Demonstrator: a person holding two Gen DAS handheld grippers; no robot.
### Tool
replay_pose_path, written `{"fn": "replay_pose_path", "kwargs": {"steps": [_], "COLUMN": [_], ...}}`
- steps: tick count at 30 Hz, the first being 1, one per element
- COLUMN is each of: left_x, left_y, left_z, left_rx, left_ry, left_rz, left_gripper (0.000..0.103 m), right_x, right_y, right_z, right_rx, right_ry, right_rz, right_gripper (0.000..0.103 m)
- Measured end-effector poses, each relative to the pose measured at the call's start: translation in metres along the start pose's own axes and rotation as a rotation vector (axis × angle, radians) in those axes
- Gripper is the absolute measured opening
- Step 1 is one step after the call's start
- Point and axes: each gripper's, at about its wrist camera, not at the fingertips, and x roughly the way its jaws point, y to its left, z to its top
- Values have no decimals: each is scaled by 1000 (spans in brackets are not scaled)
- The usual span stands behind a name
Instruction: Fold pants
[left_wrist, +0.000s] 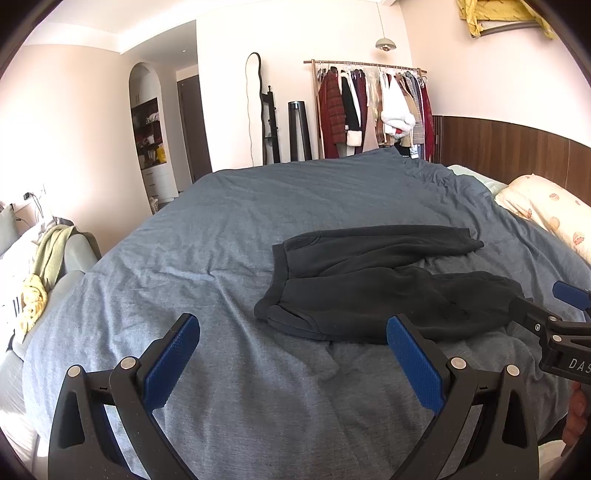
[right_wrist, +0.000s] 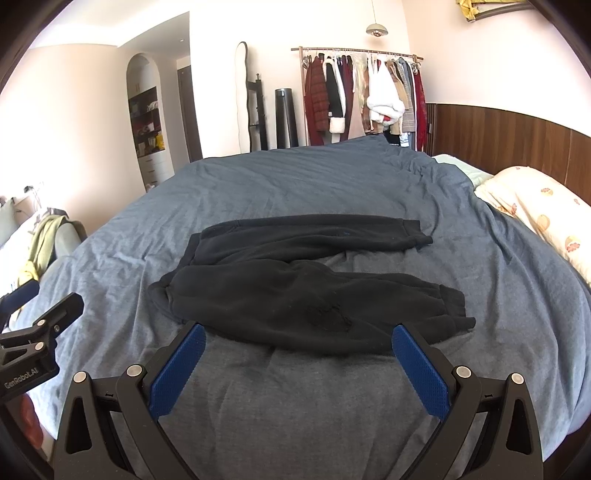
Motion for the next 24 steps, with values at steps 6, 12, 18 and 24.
{"fn": "replay_pose_path", "kwargs": {"steps": [6,12,18,24], "left_x": [-2,-4,-3,-3], "left_y": [1,0,0,2], "left_z": [1,2,3,3], "left_rx": [7,12,18,18], "left_ry": [-7,-14,-17,-18], "left_rz": [2,6,14,15], "left_gripper": [103,103,103,103], "right_x": [-1,0,-2,-2], "right_y": [-1,-1,-1,-1], "right_z": [0,-1,1,0], "right_rx": [1,1,-2,-1], "right_ry": [0,0,-1,-1], "right_rz": [0,1,1,3], "right_gripper": [103,103,103,103]}}
